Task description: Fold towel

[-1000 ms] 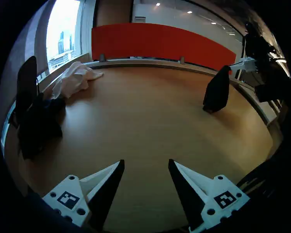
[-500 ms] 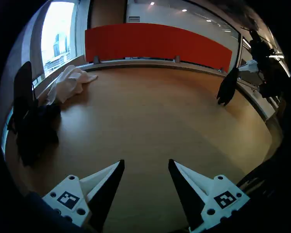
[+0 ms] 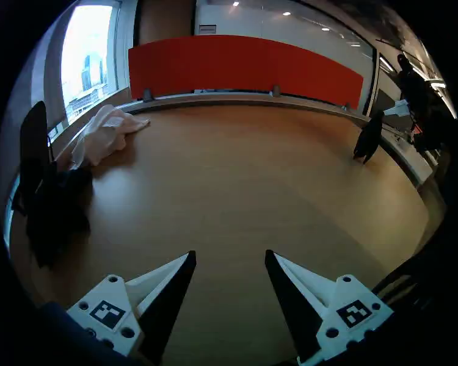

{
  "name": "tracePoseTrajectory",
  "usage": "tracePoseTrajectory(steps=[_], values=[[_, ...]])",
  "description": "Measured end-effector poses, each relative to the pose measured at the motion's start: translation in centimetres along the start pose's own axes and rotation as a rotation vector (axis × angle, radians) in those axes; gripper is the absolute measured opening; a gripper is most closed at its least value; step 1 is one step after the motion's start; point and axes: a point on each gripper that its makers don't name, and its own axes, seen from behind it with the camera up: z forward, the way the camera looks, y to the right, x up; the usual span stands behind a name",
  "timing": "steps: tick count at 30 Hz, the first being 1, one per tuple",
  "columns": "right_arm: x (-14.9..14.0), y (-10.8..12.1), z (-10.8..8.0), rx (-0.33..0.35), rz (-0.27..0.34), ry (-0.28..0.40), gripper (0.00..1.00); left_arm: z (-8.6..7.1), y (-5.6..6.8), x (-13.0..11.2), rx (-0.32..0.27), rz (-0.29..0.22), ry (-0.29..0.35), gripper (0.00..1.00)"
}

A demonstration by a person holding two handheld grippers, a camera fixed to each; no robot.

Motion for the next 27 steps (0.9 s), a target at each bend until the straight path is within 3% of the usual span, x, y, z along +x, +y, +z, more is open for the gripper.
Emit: tracePoseTrajectory(steps=[9,15,21,27], values=[[-1.7,3.2,-0.4,-0.037,0.036,-0.021,0.02,0.0,0.3,0.1,-0.002,0.007,-0.005,0.83],[-3.1,3.9,-0.6,-0.045,0.062,-0.033,0.02,0.0,0.6,0.3,-0.003,0.014,-0.006,0.83],[-6.0,4.4,-1.1,-0.063,0.081,-0.061,0.02,0.1,0.9,0.3,-0.006,0.021,-0.010,0.83],[-10.1,5.5,-1.9,-0.099,0.140,-0.100,0.02,0.1,1.2,0.2,-0.010,0.033,-0.014,0.83]])
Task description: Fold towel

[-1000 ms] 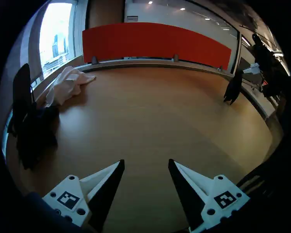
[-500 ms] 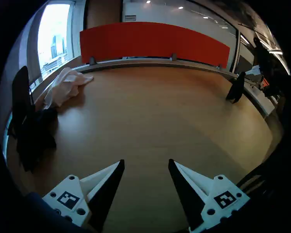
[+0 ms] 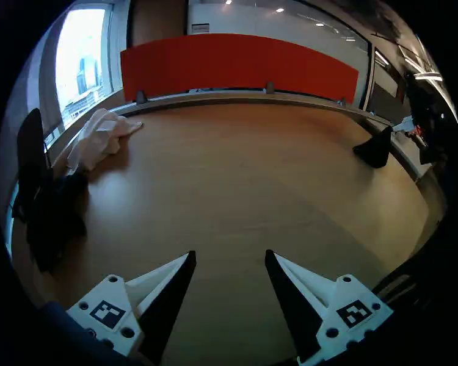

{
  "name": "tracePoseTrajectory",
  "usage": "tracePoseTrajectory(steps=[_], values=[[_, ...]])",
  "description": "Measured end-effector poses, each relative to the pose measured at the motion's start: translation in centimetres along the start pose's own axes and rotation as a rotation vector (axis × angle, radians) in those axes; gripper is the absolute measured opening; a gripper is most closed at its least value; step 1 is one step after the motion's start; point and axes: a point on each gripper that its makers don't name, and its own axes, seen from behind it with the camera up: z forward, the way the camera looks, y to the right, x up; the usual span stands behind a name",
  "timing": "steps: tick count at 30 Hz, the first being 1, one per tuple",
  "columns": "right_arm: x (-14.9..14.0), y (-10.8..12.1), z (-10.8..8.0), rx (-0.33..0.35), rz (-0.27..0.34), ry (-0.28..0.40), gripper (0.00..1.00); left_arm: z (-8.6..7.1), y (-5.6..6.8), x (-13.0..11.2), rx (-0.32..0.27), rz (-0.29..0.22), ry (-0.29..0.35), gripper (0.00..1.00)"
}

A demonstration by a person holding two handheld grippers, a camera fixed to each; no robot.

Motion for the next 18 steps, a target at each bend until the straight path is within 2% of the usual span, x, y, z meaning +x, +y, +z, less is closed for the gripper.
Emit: tracePoseTrajectory(steps=[9,18], values=[[-6.4,2.6,-0.5,-0.051,0.098,-0.077,0.02,0.1,0.2,0.0,-0.004,0.011,-0.005,0.83],[-11.6,3.4,0.0,-0.072,0.154,-0.165,0.02,0.2,0.4,0.2,-0.005,0.020,-0.007,0.83]])
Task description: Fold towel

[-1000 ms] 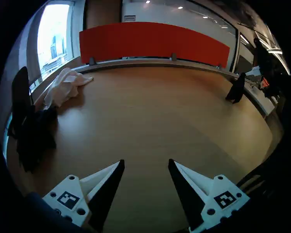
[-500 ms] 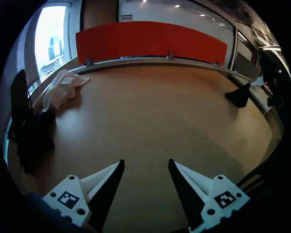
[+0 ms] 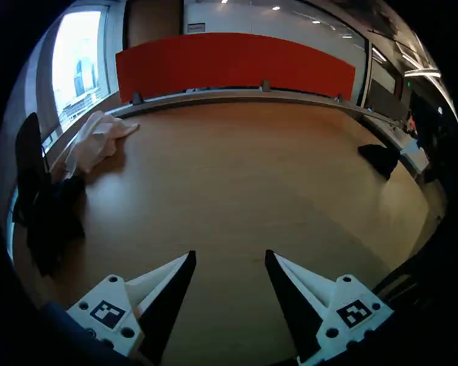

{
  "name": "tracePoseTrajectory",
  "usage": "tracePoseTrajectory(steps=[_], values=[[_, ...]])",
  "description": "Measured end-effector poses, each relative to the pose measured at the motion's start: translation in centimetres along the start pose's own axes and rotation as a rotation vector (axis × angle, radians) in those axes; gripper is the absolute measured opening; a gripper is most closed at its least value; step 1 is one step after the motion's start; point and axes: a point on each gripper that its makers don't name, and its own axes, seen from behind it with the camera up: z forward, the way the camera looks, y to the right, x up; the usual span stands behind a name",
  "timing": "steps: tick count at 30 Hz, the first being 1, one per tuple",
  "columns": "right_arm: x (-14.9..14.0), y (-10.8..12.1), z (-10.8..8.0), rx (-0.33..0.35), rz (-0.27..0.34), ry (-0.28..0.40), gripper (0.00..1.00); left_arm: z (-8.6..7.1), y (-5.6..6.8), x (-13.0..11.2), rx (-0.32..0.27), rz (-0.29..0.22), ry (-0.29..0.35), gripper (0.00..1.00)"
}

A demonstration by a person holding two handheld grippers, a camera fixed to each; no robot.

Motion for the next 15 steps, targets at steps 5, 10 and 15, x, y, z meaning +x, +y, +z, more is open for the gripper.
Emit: tracePoseTrajectory(steps=[5,10,15], values=[[-2.1,0.4,0.6,-0.010,0.023,-0.042,0.02,-0.1,0.0,-0.1,0.003,0.001,-0.002,0.83],[-3.8,1.0,1.0,-0.021,0.050,-0.075,0.02,-0.2,0.0,-0.1,0.007,0.002,-0.003,0.83],[-5.0,1.7,1.2,-0.037,0.072,-0.100,0.02,-0.2,0.0,-0.1,0.010,0.004,-0.004,0.83]])
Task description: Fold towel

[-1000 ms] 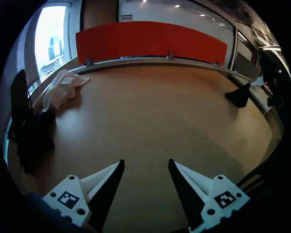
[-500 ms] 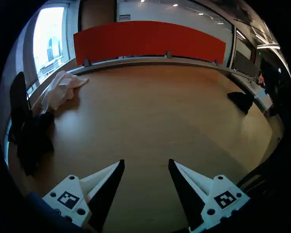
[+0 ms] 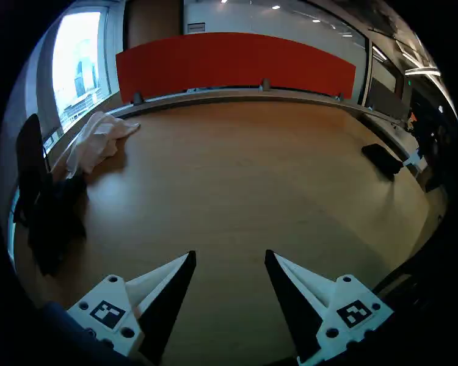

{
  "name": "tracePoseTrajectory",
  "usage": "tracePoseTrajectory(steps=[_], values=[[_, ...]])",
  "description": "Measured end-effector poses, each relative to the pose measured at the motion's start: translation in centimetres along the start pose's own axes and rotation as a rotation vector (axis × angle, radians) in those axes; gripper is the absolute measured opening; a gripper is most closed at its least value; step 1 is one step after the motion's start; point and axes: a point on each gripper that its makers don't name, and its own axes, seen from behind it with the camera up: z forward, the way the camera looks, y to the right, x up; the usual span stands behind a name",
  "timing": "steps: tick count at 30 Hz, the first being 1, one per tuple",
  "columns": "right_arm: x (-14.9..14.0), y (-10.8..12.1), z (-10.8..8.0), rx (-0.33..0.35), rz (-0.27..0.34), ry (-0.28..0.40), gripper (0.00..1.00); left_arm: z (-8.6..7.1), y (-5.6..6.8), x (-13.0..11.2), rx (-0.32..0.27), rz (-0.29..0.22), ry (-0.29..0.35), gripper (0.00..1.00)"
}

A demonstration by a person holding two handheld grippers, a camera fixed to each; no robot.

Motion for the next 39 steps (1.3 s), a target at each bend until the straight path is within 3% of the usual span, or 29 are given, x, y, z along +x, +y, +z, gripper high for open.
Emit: tracePoseTrajectory(steps=[21,39], values=[[-2.7,1.6,0.4,-0.031,0.043,-0.066,0.02,0.0,0.4,0.0,0.002,0.003,0.001,0.83],[-2.7,1.9,0.4,-0.058,0.055,-0.066,0.02,-0.3,0.3,-0.3,0.003,0.001,0.001,0.83]])
